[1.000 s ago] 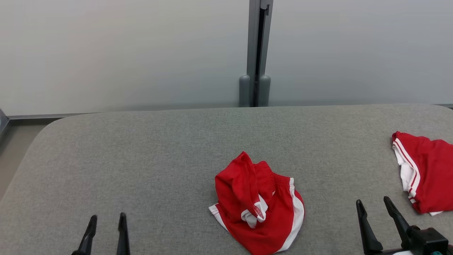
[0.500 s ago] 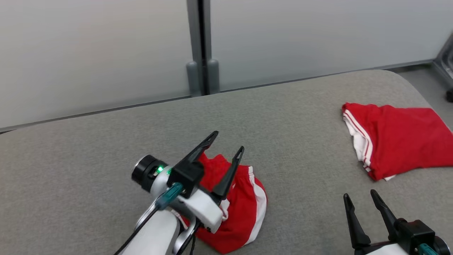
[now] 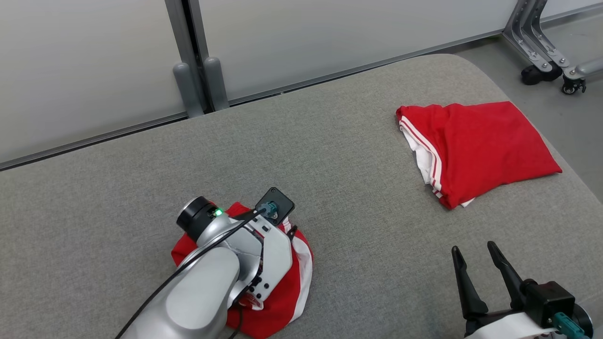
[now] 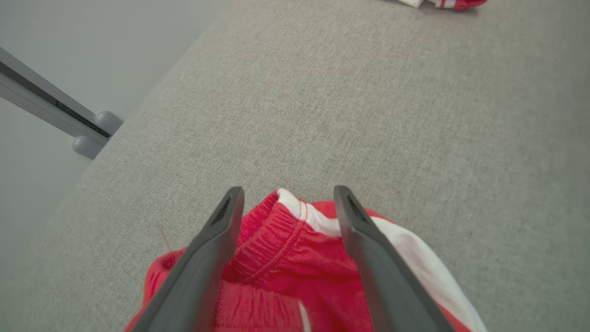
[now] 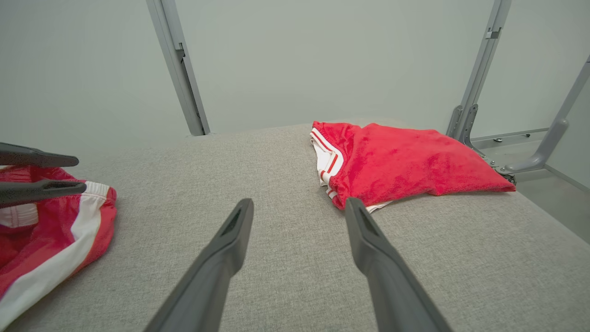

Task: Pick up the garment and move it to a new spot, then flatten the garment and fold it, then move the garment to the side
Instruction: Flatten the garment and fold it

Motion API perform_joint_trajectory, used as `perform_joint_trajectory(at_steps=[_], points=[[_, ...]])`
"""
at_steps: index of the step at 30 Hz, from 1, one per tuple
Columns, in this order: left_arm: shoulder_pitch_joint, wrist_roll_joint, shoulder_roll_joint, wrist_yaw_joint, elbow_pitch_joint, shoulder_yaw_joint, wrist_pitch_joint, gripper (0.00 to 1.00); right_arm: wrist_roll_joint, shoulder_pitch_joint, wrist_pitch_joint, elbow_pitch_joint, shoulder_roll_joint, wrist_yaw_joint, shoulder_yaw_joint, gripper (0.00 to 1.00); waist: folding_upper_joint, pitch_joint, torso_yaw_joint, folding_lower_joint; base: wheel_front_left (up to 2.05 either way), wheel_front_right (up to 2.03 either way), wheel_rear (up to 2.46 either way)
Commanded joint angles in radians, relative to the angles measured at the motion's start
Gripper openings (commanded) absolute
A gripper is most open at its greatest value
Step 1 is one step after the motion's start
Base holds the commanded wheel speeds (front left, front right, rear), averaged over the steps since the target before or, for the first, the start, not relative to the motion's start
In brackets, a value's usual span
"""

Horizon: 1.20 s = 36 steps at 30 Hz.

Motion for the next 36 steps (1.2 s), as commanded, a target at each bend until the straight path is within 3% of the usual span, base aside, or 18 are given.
perform_joint_trajectory(at_steps=[1,7,8,10,11,16,23,31,36], points=[[-0.014,-0.004,0.010,-0.002,0.006,-0.002,0.007,1.00,0.003,-0.006,-0.005,-0.001,-0.005,0.000,-0.003,1.00,0.0000,0.003,-0.002,0.0000,0.00,0.00,0.00],[-0.012,-0.075,0.035,-0.002,0.032,-0.064,0.113,1.00,0.010,0.005,-0.005,0.001,-0.005,0.000,-0.013,1.00,0.0000,0.005,0.010,0.0000,0.00,0.00,0.00],[-0.008,-0.093,0.039,-0.002,0.030,-0.081,0.125,0.90,0.009,0.004,-0.005,0.002,-0.005,0.000,-0.013,1.00,0.0000,0.004,0.012,0.0000,0.00,0.00,0.00],[0.000,-0.128,0.048,-0.002,0.024,-0.114,0.147,0.10,0.009,-0.002,-0.005,0.004,-0.005,0.000,-0.014,1.00,0.0000,0.004,0.016,0.0000,0.00,0.00,0.00],[0.004,-0.149,0.052,-0.002,0.017,-0.130,0.152,0.00,0.010,-0.005,-0.005,0.005,-0.005,0.000,-0.014,1.00,0.0000,0.003,0.018,0.0000,0.00,0.00,0.00],[-0.020,-0.217,0.066,0.004,-0.034,-0.121,0.101,0.00,0.012,-0.004,-0.005,0.005,-0.005,0.000,-0.023,1.00,0.0000,0.000,0.036,0.0000,0.00,0.00,0.00],[-0.054,-0.277,0.038,0.089,-0.145,0.003,-0.079,0.00,0.006,0.016,-0.005,0.012,-0.005,0.000,-0.039,1.00,0.0000,-0.021,0.055,0.0000,0.00,0.00,0.00],[-0.082,-0.280,0.040,0.143,-0.337,0.080,-0.228,0.00,0.009,0.021,-0.005,0.007,-0.005,0.000,-0.046,1.00,0.0000,-0.029,0.074,0.0000,0.00,0.00,0.00],[-0.017,-0.308,0.032,0.131,-0.407,0.093,-0.332,0.00,0.007,0.016,-0.005,0.004,-0.005,0.000,-0.050,1.00,0.0000,-0.022,0.093,0.0000,0.00,0.00,0.00]])
